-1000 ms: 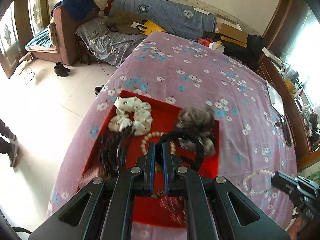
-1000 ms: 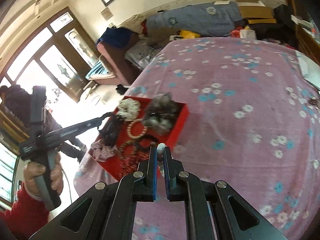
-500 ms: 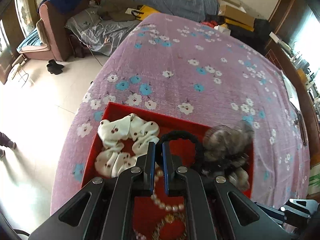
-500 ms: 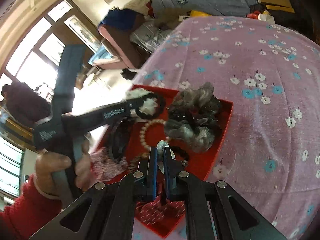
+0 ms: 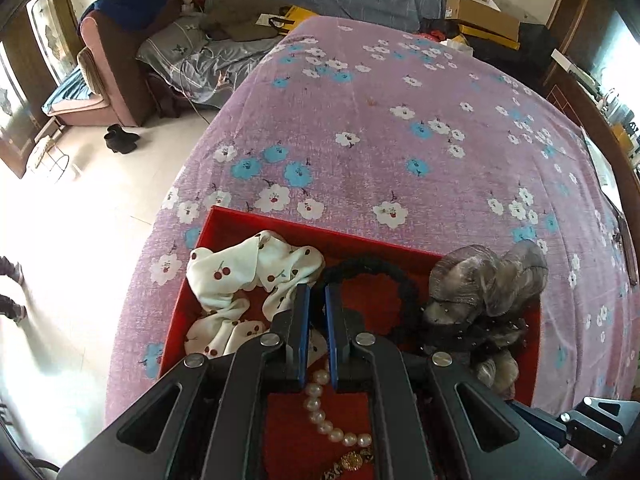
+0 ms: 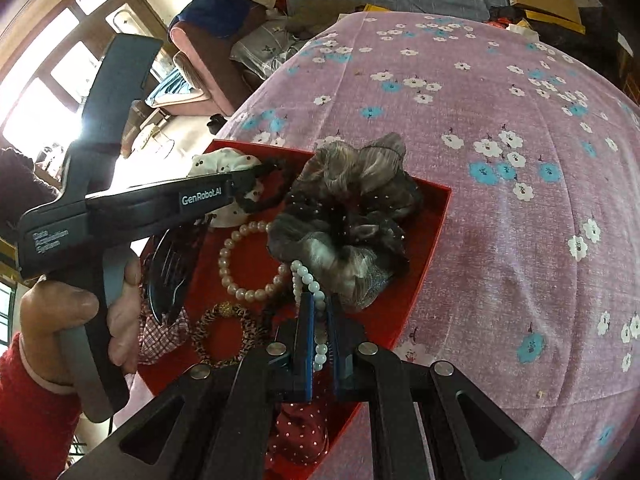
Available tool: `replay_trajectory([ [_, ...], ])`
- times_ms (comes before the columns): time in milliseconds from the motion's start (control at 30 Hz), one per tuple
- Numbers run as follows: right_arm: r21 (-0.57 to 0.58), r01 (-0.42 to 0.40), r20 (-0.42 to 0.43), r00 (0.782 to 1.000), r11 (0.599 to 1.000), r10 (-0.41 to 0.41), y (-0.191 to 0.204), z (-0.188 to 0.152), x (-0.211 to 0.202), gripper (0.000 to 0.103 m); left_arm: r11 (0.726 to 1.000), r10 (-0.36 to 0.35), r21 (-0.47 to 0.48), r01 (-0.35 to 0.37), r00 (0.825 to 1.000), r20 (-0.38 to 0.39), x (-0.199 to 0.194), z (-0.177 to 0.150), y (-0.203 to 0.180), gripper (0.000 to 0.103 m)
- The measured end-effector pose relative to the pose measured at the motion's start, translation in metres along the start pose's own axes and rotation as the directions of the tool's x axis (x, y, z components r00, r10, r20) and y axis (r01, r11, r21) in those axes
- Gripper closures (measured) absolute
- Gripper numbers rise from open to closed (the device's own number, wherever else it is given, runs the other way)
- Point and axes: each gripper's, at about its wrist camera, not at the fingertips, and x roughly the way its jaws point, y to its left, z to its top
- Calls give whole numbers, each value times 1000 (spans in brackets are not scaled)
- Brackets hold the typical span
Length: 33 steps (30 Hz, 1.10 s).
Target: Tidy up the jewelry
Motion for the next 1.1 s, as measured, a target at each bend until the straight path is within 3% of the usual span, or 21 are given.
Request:
replay_trajectory([
  [67, -3, 0, 1, 1000, 1000, 0, 1, -1, -1, 94, 1000, 5, -3, -5, 1000, 8, -7, -2, 1, 95],
  [133, -9, 1, 7, 1000, 1000, -1, 3, -3, -5, 82, 1000, 13, -5, -13, 1000, 17, -16, -5, 1, 95],
  [167, -9, -5, 13, 1000, 1000, 5, 4, -2, -7, 69, 1000, 17, -6, -17, 1000, 22, -20, -6, 1, 92],
  [200, -10, -12, 25, 1000, 1000, 12, 5, -4, -11, 63, 1000, 28, -7, -28, 999, 30, -26, -8, 1, 89],
  [267, -20, -14, 33, 999, 1000, 15, 9, -7, -17, 63, 999, 45, -9, -45, 998, 45, -37, -11, 2, 80],
  [500, -37, -24, 51, 998, 999, 26, 17, -25, -39, 63, 995, 99, -27, -96, 991, 91, -75, -24, 8, 72],
  [767, 59, 0, 99, 995, 998, -6, -1, -39, -62, 63, 987, 158, -60, -152, 980, 118, -105, -45, 17, 59],
  [967, 94, 83, 73, 993, 992, -90, -9, -48, -56, 63, 984, 159, -96, -149, 982, 101, -113, -60, 26, 57],
  [1100, 118, 74, 48, 996, 990, -80, -12, -52, -48, 63, 982, 163, -108, -153, 982, 97, -115, -66, 32, 57],
])
